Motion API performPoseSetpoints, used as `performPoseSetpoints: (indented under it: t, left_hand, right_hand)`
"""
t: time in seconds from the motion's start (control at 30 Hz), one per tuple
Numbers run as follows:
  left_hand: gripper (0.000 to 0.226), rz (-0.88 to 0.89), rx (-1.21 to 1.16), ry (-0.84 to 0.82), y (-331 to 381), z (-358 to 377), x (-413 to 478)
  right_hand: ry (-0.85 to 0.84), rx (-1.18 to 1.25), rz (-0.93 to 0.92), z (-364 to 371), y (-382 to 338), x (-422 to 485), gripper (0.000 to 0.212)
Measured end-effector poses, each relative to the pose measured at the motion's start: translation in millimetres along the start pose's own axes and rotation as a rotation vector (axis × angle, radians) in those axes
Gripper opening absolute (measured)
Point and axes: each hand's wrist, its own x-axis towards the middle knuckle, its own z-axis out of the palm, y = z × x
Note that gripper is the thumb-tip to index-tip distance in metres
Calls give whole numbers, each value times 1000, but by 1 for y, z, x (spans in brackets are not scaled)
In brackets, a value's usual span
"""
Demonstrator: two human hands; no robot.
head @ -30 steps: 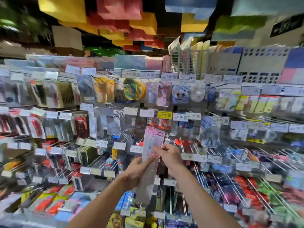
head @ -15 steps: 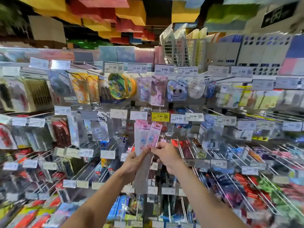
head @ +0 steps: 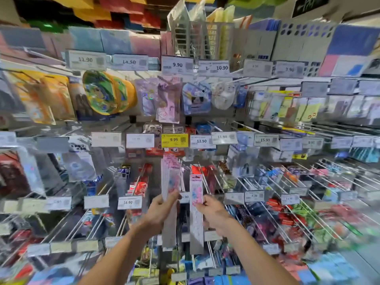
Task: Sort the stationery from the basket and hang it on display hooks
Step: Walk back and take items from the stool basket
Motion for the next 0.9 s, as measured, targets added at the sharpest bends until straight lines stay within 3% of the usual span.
performPoseSetpoints:
  t: [0.1,0.23,0.33,0.4,0.6,0.77,0.9]
  left_hand:
    - [74,-44,-23,-15,-13,35,6]
    - [43,-81,56,-13,-13,85,5]
    - [57,-132,48,58,-21,122,9]
    - [61,-112,26,82,-27,150,13]
    - [30,-208,-61,271,-44,207,6]
    - [42,-229,-98,318,-45,202,-4]
    - [41,-214,-119,359,-38,175,-12]
  right_hand:
    - [1,-41,6,-26,21,4,49]
    - [-24,-88,43,-73,49,11,15]
    - [-66,-83,9,-114,74,20,25]
    - [-80,-81,18,-142,88,22,21]
    - [-127,-163,29,-201,118,29,35]
    - [-231,-120,24,-196,114,33,36]
    - [-296,-133,37,-162,104,28,21]
